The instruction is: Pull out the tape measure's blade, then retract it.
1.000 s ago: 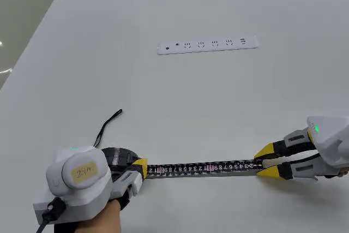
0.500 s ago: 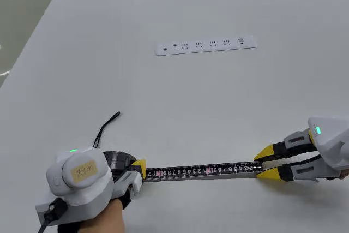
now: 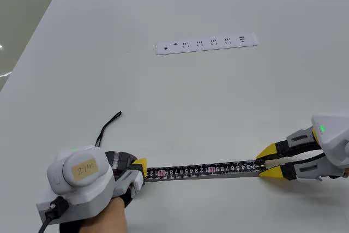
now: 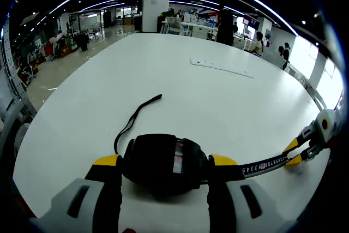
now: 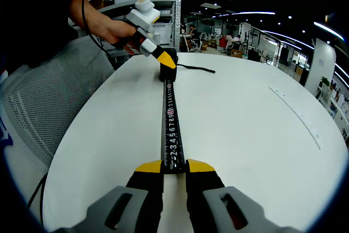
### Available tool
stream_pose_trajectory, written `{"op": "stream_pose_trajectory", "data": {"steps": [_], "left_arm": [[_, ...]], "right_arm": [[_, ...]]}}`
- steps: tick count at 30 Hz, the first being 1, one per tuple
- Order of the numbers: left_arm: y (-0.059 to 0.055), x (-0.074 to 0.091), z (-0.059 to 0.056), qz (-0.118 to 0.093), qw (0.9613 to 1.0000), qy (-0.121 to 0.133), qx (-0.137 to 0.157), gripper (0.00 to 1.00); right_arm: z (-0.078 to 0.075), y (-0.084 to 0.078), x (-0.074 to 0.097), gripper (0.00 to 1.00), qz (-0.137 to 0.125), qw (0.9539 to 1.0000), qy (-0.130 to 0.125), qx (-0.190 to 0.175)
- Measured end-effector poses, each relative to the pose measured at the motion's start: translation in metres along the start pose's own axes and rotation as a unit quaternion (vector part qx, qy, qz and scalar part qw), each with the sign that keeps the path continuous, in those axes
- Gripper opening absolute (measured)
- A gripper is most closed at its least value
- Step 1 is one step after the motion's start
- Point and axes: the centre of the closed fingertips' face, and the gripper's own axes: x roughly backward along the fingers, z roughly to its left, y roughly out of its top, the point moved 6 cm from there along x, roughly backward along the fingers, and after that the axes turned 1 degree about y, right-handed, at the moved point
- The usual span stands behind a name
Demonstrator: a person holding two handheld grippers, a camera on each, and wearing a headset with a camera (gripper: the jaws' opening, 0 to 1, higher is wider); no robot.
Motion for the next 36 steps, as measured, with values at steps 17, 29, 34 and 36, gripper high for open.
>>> {"op": "stream_pose_trajectory", "data": {"steps": [17, 29, 34, 36], "left_arm": [[0.0008, -0.0012, -0.0005, 0.014, 0.9997, 0.020, -0.005, 0.58], [0.0006, -0.0017, -0.0008, 0.020, 0.9996, 0.015, -0.012, 0.57], [0.0006, -0.0012, -0.0012, 0.023, 0.9995, 0.014, -0.013, 0.57], [0.0006, -0.0012, -0.0013, 0.023, 0.9995, 0.014, -0.013, 0.57]], "right_arm": [[-0.0009, 0.0036, -0.0011, 0.14, 0.006, 0.9999, 0.004, 0.010], [-0.0015, 0.0036, -0.0011, 0.14, 0.011, 0.9998, 0.006, 0.013], [-0.0010, 0.0049, -0.0008, 0.14, 0.009, 0.9999, 0.007, 0.012], [-0.0010, 0.0056, -0.0010, 0.14, 0.008, 0.9999, 0.006, 0.011]]}}
